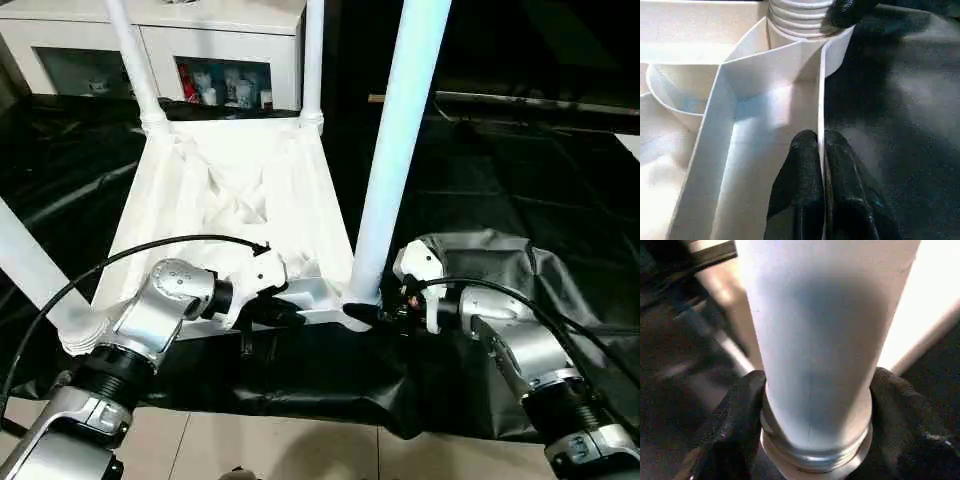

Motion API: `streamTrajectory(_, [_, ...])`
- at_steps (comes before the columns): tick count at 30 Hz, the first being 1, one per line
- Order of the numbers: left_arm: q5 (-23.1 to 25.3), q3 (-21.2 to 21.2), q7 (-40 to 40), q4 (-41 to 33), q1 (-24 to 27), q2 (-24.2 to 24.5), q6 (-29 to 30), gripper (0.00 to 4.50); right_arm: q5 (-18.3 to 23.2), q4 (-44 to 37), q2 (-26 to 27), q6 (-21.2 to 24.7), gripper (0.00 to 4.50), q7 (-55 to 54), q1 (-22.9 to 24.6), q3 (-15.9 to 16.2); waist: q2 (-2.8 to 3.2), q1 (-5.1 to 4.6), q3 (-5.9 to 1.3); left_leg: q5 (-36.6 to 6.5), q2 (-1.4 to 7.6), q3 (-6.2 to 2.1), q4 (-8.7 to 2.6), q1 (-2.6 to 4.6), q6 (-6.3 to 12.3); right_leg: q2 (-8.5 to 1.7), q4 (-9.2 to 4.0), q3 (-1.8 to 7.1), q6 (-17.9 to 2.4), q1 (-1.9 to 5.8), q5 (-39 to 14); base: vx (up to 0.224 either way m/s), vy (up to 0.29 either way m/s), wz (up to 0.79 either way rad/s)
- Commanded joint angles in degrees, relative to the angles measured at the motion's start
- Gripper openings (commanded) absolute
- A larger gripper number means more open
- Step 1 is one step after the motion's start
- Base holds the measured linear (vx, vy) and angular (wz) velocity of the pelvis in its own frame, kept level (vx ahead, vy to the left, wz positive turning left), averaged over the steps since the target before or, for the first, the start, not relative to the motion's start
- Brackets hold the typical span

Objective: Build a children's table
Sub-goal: Rotate leg to tighten

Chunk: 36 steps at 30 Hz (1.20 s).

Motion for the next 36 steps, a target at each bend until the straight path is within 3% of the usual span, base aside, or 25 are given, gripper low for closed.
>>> streamTrajectory(1, [1.17, -0.14, 4.72, 2.43, -2.40, -2.77, 1.30, 0.00, 0.46, 4.22, 2.58, 1.62, 2.70, -8.21, -0.96, -2.44, -0.37, -0.22, -3.71, -13.06, 1.15, 0.03, -4.06, 0.14, 1.80, -3.12, -3.91, 2.83, -9.68, 2.69, -20.87, 0.000, 0.000, 0.00])
streamTrajectory(2, [1.34, 0.06, 5.81, 3.25, -2.83, -3.29, 1.33, 0.00, 0.50, 4.90, 3.20, 1.80, 2.70, -9.78, -1.09, -2.98, -0.31, -0.50, -3.60, -15.06, 1.01, -0.23, -4.13, 0.25, 0.63, -3.26, -4.33, 2.61, -8.53, 2.74, -24.85, 0.000, 0.000, 0.00])
streamTrajectory(4, [1.06, 1.66, 10.87, 7.48, -5.39, -6.58, 2.31, 0.00, 1.06, 7.81, 6.98, 3.24, 2.70, -18.68, -1.98, -6.03, -0.32, -0.86, -3.45, -16.94, 0.82, -0.18, -4.02, 0.54, 0.32, -3.22, -4.99, 2.50, -7.20, 2.31, -28.66, 0.000, 0.000, 0.00])
streamTrajectory(5, [1.33, 2.12, 13.65, 9.76, -6.91, -8.11, 2.30, 0.00, 0.58, 9.12, 8.77, 3.67, 2.70, -23.52, -2.76, -7.02, -0.10, -0.87, -3.52, -17.33, 0.67, -0.37, -3.96, 0.58, 0.01, -3.31, -5.22, 2.32, -6.40, 2.49, -30.15, 0.000, 0.000, 0.00])
streamTrajectory(7, [1.50, 2.52, 15.86, 11.54, -8.11, -9.27, 2.79, 0.00, -0.42, 10.18, 9.85, 3.57, 2.70, -26.93, -3.49, -7.11, -0.25, -1.18, -3.48, -17.82, 0.56, -0.48, -3.97, 0.46, -0.04, -3.24, -5.55, 2.02, -5.30, 2.49, -32.10, 0.000, 0.000, 0.00])
streamTrajectory(8, [1.59, 2.84, 17.66, 13.05, -9.12, -10.24, 3.31, 0.00, -1.33, 11.23, 10.91, 3.42, 2.70, -30.01, -4.24, -7.33, 0.00, -1.48, -3.42, -18.90, 0.39, -0.43, -3.73, 0.79, 0.06, -3.19, -6.08, 1.87, -4.67, 2.00, -33.81, 0.000, 0.000, 0.00])
streamTrajectory(12, [2.69, 5.33, 30.83, 22.96, -15.58, -15.86, 3.76, 0.00, -3.62, 20.12, 17.90, -0.52, 2.69, -47.45, -11.46, -10.31, 0.21, -2.12, -3.65, -19.19, 0.24, -0.76, -3.80, 0.60, -0.10, -3.10, -6.24, 1.31, -4.52, 2.19, -33.21, 0.000, 0.000, 0.00])
streamTrajectory(15, [2.96, 5.77, 33.08, 25.62, -17.11, -16.84, 3.25, 0.00, -4.65, 22.40, 19.22, -2.65, 2.69, -49.68, -13.29, -10.18, 0.52, -2.01, -3.81, -18.52, 0.37, -0.72, -3.98, 0.29, 0.60, -3.15, -5.96, 1.52, -5.31, 2.46, -29.21, 0.000, 0.000, 0.00])
streamTrajectory(16, [2.96, 5.77, 33.08, 25.62, -17.11, -16.84, 3.25, 0.00, -4.65, 22.40, 19.22, -2.65, 2.69, -49.68, -13.29, -10.18, 0.29, -1.98, -3.95, -17.76, 0.45, -0.65, -4.00, 0.23, 0.87, -3.08, -5.52, 1.77, -6.26, 2.54, -26.62, 0.000, 0.000, 0.00])
streamTrajectory(17, [2.91, 5.78, 32.85, 25.96, -17.31, -16.90, 3.16, 0.00, -5.32, 22.28, 19.36, -3.26, 2.69, -49.17, -13.44, -9.46, 0.29, -1.98, -3.95, -17.76, 0.45, -0.65, -4.00, 0.23, 0.87, -3.08, -5.52, 1.77, -6.26, 2.54, -26.62, 0.000, 0.000, 0.00])
streamTrajectory(18, [2.84, 5.55, 31.49, 27.01, -17.77, -16.82, 2.59, 0.00, -5.97, 22.01, 19.56, -4.65, 2.69, -47.54, -13.66, -8.76, 0.61, -1.77, -4.08, -15.96, 0.53, -0.50, -4.03, -0.03, 1.37, -3.08, -4.86, 2.13, -7.98, 2.76, -22.13, 0.000, 0.000, 0.00])
streamTrajectory(20, [2.79, 5.40, 30.09, 27.49, -17.86, -16.56, 2.24, 0.00, -5.54, 21.46, 19.46, -5.69, 2.69, -46.28, -13.58, -9.31, 0.40, -1.62, -4.21, -14.63, 0.46, -0.26, -3.87, -0.05, 2.03, -3.08, -4.53, 2.29, -9.23, 2.92, -19.45, 0.000, 0.000, 0.00])
streamTrajectory(21, [2.67, 5.18, 28.36, 26.96, -17.38, -15.98, 1.76, 0.00, -4.28, 19.75, 18.97, -6.33, 3.25, -44.23, -12.95, -10.06, 0.28, -1.56, -4.28, -13.51, 0.49, -0.22, -3.83, -0.27, 2.53, -3.10, -4.25, 2.33, -9.87, 3.22, -17.90, 0.000, 0.000, 0.00])
streamTrajectory(22, [2.62, 5.10, 27.77, 26.81, -17.23, -15.80, 1.51, 0.00, -4.00, 19.27, 18.74, -6.54, 3.39, -43.80, -12.78, -10.24, 0.29, -1.43, -4.36, -12.82, 0.48, -0.17, -3.80, -0.29, 2.88, -3.13, -4.17, 2.34, -10.11, 3.34, -17.08, 0.000, 0.000, 0.00])
streamTrajectory(23, [2.51, 4.89, 26.28, 26.30, -16.76, -15.22, 0.98, 0.00, -3.56, 17.82, 17.65, -6.67, 3.41, -42.10, -12.30, -10.20, -0.14, -1.45, -4.39, -11.40, 0.52, -0.05, -3.73, -0.46, 3.53, -3.12, -3.94, 2.40, -10.61, 3.46, -15.35, 0.000, 0.000, 0.00])
streamTrajectory(24, [2.53, 4.77, 25.42, 25.96, -16.41, -14.72, 0.54, 0.00, -3.03, 16.64, 16.63, -6.22, 3.48, -39.68, -11.96, -9.86, 0.24, -1.29, -4.43, -10.56, 0.63, -0.16, -3.75, -0.50, 4.16, -3.10, -3.73, 2.35, -10.78, 3.63, -14.49, 0.000, 0.000, 0.00])
streamTrajectory(25, [2.54, 4.77, 25.36, 25.95, -16.38, -14.67, 0.50, 0.00, -2.97, 16.54, 16.52, -6.16, 3.59, -39.38, -11.94, -9.81, 0.13, -1.47, -4.47, -9.86, 0.62, -0.19, -3.74, -0.76, 4.33, -3.08, -3.58, 2.35, -10.78, 3.83, -13.81, 0.000, 0.000, 0.00])
streamTrajectory(26, [2.57, 4.47, 23.70, 25.22, -15.69, -13.84, 1.08, 0.00, -3.12, 14.56, 14.51, -5.47, 3.59, -36.85, -11.26, -9.08, -0.24, -1.64, -4.52, -8.50, 0.65, -0.24, -3.74, -0.96, 4.51, -3.06, -3.52, 2.23, -10.80, 4.02, -13.42, 0.000, 0.000, 0.00])
streamTrajectory(28, [2.89, 3.72, 21.19, 23.72, -14.12, -12.02, 0.58, 0.00, -2.58, 10.56, 10.64, -3.15, 3.81, -31.88, -9.71, -8.41, -0.60, -1.61, -4.35, -8.28, 0.80, -0.10, -3.63, -0.67, 5.04, -3.07, -3.51, 2.36, -11.47, 3.76, -13.43, 0.000, 0.000, 0.00])
streamTrajectory(29, [2.89, 3.71, 21.12, 23.66, -14.06, -11.96, 0.56, 0.00, -2.56, 10.43, 10.50, -3.06, 3.90, -31.68, -9.65, -8.37, -0.38, -1.42, -4.30, -8.29, 0.89, -0.03, -3.60, -0.54, 5.30, -3.10, -3.49, 2.48, -11.44, 3.67, -13.72, 0.000, 0.000, 0.00])
streamTrajectory(32, [2.72, 3.00, 17.89, 21.84, -12.39, -9.95, -1.71, 0.00, -1.95, 6.80, 6.43, -0.48, 4.10, -25.19, -8.04, -7.36, -0.56, -1.47, -4.11, -9.41, 0.93, -0.02, -3.72, -0.54, 5.34, -3.15, -3.74, 2.50, -10.81, 3.60, -16.47, 0.000, 0.000, 0.00])
streamTrajectory(33, [1.99, 2.89, 15.23, 20.05, -11.17, -8.64, -1.91, 0.00, -1.82, 3.84, 3.10, 1.47, 4.32, -18.62, -6.60, -5.22, -0.55, -1.35, -4.09, -10.03, 0.98, -0.01, -3.69, -0.37, 5.22, -3.05, -3.86, 2.48, -10.59, 3.57, -17.20, 0.000, 0.000, 0.00])
streamTrajectory(36, [0.05, 1.43, 6.26, 14.41, -7.78, -5.73, -6.27, 0.00, -2.33, 0.51, -1.83, 2.14, 4.35, -10.05, -4.73, -2.76, -0.81, -1.18, -3.93, -11.05, 1.10, 0.05, -3.77, -0.36, 4.95, -3.31, -4.15, 2.66, -9.78, 3.30, -19.77, 0.000, 0.000, 0.00])
